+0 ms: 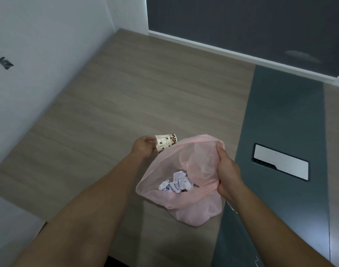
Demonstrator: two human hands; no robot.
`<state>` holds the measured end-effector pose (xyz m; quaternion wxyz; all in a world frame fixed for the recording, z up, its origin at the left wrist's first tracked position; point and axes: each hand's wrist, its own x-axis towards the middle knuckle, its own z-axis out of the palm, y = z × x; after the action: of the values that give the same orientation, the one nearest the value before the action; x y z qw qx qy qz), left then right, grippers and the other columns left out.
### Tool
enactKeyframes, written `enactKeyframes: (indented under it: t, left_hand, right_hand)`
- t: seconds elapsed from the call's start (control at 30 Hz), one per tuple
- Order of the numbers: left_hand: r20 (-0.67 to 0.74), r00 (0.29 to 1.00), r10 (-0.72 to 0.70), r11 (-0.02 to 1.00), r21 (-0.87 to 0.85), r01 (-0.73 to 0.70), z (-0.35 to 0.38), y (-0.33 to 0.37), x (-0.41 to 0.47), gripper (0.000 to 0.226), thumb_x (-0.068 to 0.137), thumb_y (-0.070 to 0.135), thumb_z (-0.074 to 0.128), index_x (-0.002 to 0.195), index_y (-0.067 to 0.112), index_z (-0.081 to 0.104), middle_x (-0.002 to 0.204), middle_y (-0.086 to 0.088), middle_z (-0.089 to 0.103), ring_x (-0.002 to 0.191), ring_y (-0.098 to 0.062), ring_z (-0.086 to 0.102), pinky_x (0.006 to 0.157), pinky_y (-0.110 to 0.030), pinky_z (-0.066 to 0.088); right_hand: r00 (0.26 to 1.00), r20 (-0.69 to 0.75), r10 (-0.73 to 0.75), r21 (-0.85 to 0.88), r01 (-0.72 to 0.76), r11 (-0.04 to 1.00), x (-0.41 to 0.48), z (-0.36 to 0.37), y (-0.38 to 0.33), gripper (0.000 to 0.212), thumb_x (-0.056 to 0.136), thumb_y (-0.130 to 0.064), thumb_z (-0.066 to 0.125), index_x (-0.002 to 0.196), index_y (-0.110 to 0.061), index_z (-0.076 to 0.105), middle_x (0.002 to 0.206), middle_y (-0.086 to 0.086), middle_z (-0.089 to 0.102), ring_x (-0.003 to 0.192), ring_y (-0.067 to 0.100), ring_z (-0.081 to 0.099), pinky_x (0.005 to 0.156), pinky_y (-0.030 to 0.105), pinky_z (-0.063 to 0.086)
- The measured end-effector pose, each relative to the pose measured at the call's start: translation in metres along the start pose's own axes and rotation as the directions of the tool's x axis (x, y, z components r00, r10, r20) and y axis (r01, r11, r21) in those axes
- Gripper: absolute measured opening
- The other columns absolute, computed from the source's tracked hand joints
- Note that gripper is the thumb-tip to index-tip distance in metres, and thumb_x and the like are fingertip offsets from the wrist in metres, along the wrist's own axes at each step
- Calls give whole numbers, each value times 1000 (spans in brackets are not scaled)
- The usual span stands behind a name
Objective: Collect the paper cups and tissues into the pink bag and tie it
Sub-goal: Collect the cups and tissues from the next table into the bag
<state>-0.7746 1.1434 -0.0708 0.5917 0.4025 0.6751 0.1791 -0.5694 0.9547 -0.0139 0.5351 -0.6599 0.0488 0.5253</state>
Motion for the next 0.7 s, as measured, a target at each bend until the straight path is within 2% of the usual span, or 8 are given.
enactKeyframes:
  t: [0.13, 0.2, 0.3, 0.4, 0.53, 0.6, 0.67, 0.7]
  left_hand:
    - [-11, 1000, -14, 1000, 22, 14, -10, -22, -16, 7, 106, 6, 65, 112, 3, 66, 91, -21, 66, 72, -29, 60, 69, -37, 50]
    - [-39, 999, 18, 999, 33, -17, -14, -26, -20, 13, 105, 16, 69, 102, 8, 60, 86, -20, 63, 64, -26, 56, 62, -32, 46]
    - [35, 996, 77, 991, 104, -80, -14, -29, -25, 33, 101, 34, 75, 82, 11, 62, 72, -10, 59, 60, -22, 51, 63, -32, 42]
    - [105, 994, 33, 980, 192, -52, -6, -29, -27, 40, 97, 49, 78, 104, 9, 76, 97, -12, 71, 90, -26, 69, 83, -36, 53]
    - [102, 988, -115, 988, 113, 104, 16, -32, -24, 43, 95, 39, 83, 111, -1, 77, 103, -18, 79, 95, -31, 78, 78, -37, 57]
    - [108, 981, -161, 987, 43, 157, 26, -33, -23, 23, 98, 22, 81, 107, 1, 75, 89, -17, 74, 66, -18, 76, 62, -28, 57]
    - [85, 982, -166, 985, -28, 169, 32, -33, -25, 7, 102, 10, 75, 98, 5, 70, 72, -12, 62, 31, -9, 54, 35, -17, 42]
    - [62, 986, -156, 985, -71, 160, 32, -33, -28, 5, 103, 8, 73, 101, 6, 69, 66, -10, 58, 26, -8, 47, 32, -16, 37]
  right_hand:
    - [1000, -22, 14, -30, -15, 999, -20, -1, 13, 53, 94, -69, 74, 110, -19, 81, 94, 5, 87, 82, 27, 85, 64, 43, 68]
    - [999, -29, 13, -48, -15, 999, -30, -2, 22, 54, 93, -72, 73, 110, -20, 80, 91, 3, 87, 81, 26, 85, 65, 44, 69]
    - [999, -43, 13, -73, -16, 997, -39, -3, 32, 56, 93, -74, 71, 111, -22, 79, 93, 2, 87, 84, 28, 85, 74, 49, 71]
    - [998, -55, 24, -92, -29, 995, -46, -2, 36, 58, 93, -74, 71, 115, -21, 80, 97, 3, 87, 88, 30, 85, 85, 54, 70]
    - [998, -58, 19, -108, -25, 994, -50, -6, 40, 59, 95, -72, 70, 119, -20, 81, 102, 4, 87, 96, 32, 85, 93, 56, 68]
    - [997, -69, 20, -113, -28, 993, -51, -10, 40, 57, 96, -71, 69, 118, -20, 82, 104, 6, 87, 98, 33, 84, 94, 58, 67]
    - [997, -73, 17, -116, -25, 993, -52, -14, 37, 57, 98, -71, 68, 116, -19, 82, 102, 5, 87, 95, 31, 85, 92, 56, 68]
    - [997, -74, 13, -122, -22, 992, -52, -16, 35, 56, 98, -71, 68, 115, -19, 81, 99, 4, 87, 92, 29, 85, 90, 54, 69]
